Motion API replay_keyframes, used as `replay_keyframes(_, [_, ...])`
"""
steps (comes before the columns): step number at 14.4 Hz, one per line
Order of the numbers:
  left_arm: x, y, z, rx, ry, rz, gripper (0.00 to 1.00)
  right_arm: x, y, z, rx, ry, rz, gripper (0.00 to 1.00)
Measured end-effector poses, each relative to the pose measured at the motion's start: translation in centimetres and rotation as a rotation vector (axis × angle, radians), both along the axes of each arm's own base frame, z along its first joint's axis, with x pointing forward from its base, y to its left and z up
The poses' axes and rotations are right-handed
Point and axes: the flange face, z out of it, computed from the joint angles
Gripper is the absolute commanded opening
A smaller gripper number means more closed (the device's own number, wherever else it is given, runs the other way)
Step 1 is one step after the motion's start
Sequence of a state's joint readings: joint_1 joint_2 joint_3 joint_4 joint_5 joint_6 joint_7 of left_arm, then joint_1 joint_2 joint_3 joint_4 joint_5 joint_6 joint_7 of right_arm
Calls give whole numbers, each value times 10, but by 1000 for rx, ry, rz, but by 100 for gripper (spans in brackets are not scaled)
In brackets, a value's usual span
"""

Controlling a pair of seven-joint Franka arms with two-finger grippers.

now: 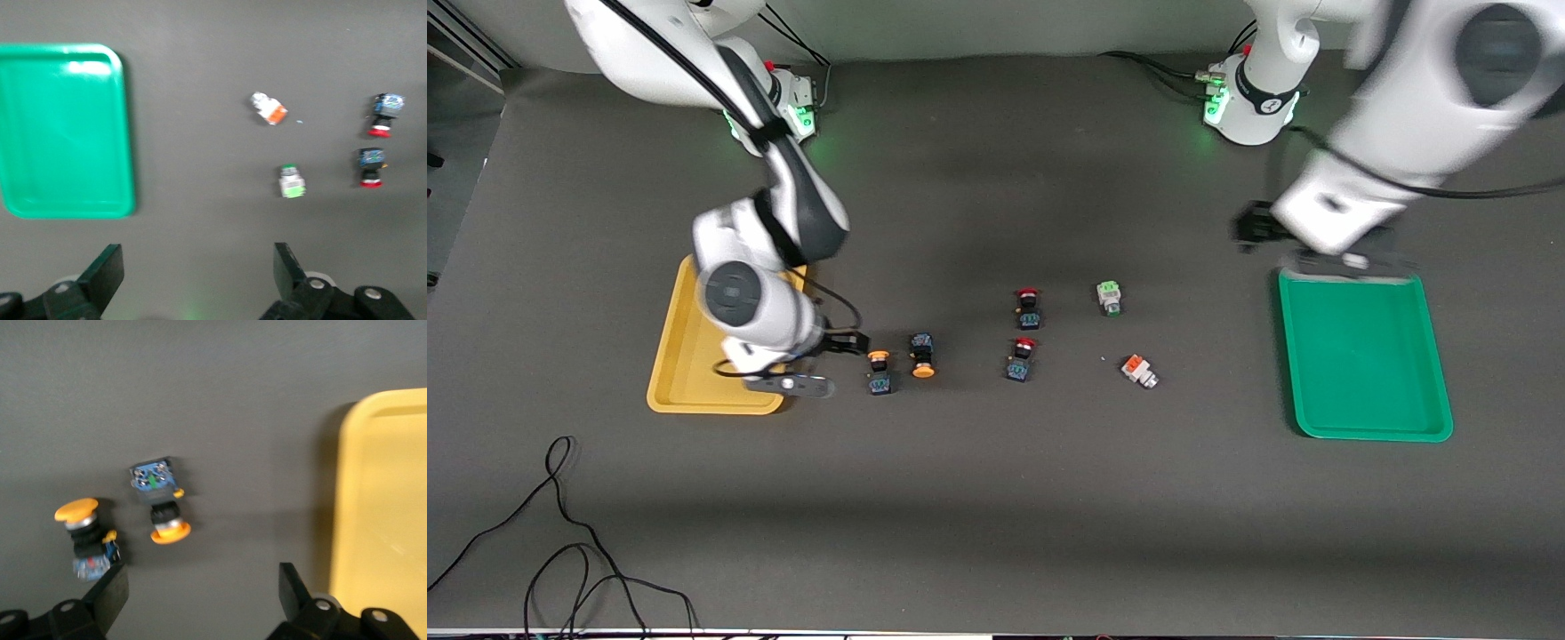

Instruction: Place green and yellow buttons in trays

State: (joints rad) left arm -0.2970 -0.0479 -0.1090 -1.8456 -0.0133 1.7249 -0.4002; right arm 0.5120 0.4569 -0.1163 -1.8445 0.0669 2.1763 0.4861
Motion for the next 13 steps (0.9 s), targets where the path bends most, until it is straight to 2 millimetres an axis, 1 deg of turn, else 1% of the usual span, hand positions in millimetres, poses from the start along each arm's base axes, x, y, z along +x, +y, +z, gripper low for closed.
replay_keyframes(2, [-37,-58,-17,9,-24,26,100,-4,16,-37,-5,-20,8,100])
replay_keyframes(4, [-67,-100,-26,9,-47,38,100,-3,20,-63,-6,-38,13,99])
replay_keyframes(5, [-78,-115,-29,8,-54,39,100,-2,19,-72,-6,-46,13,95])
replay_keyframes(6, [-85,-123,-34,7,-61,37,100,-1,19,-78,-4,-56,12,94])
replay_keyframes(7, [-88,-126,-43,2,-67,35,100,-1,19,-83,-3,-64,13,94])
replay_keyframes(8, [-88,-125,-57,-7,-78,35,100,0,19,-87,-1,-71,13,94])
replay_keyframes(9, [-89,-123,-78,-20,-93,36,100,1,19,-90,1,-79,13,93])
replay_keyframes(10, [-91,-120,-104,-30,-102,37,100,2,19,-92,3,-86,13,72])
replay_keyframes(11, [-93,-116,-133,-33,-98,38,100,2,19,-94,4,-89,13,34])
replay_keyframes(12, [-95,-113,-161,-32,-84,39,100,2,19,-95,6,-95,13,9])
replay_keyframes(13, [-94,-112,-188,-33,-70,40,100,3,19,-95,6,-98,13,0])
